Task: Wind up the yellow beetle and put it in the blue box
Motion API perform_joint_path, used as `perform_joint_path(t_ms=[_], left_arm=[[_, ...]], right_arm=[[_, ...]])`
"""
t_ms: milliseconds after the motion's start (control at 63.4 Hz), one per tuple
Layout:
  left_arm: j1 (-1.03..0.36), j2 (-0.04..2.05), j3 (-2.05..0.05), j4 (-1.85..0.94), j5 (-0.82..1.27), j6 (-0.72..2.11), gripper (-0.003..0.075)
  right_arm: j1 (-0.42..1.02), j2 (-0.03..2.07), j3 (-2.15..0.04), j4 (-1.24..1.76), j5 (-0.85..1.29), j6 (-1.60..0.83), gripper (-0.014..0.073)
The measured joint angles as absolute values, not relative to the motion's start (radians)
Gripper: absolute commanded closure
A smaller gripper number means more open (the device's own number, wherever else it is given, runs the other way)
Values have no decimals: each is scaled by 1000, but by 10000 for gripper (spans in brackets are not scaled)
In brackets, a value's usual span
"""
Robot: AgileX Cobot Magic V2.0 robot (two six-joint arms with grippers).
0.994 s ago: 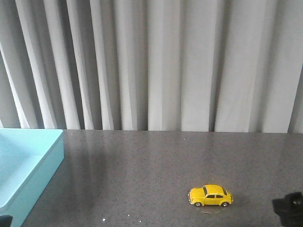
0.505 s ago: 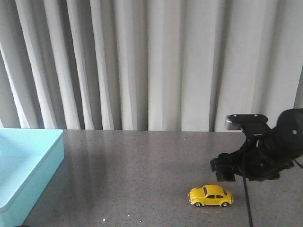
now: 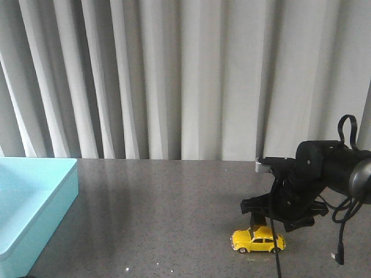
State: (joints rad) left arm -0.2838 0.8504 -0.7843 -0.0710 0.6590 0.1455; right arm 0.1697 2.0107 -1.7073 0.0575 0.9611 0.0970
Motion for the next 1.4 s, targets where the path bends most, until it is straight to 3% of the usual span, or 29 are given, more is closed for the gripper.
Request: perform_joint_path(t_ms=[916, 1405], left_arm=[[-284, 850, -784, -71, 662, 145, 202], [-284, 850, -784, -70, 678, 145, 202]], right_arm=[[159, 2078, -1727, 121, 962, 72, 67], [-60, 2078, -1731, 184, 1035, -68, 67]])
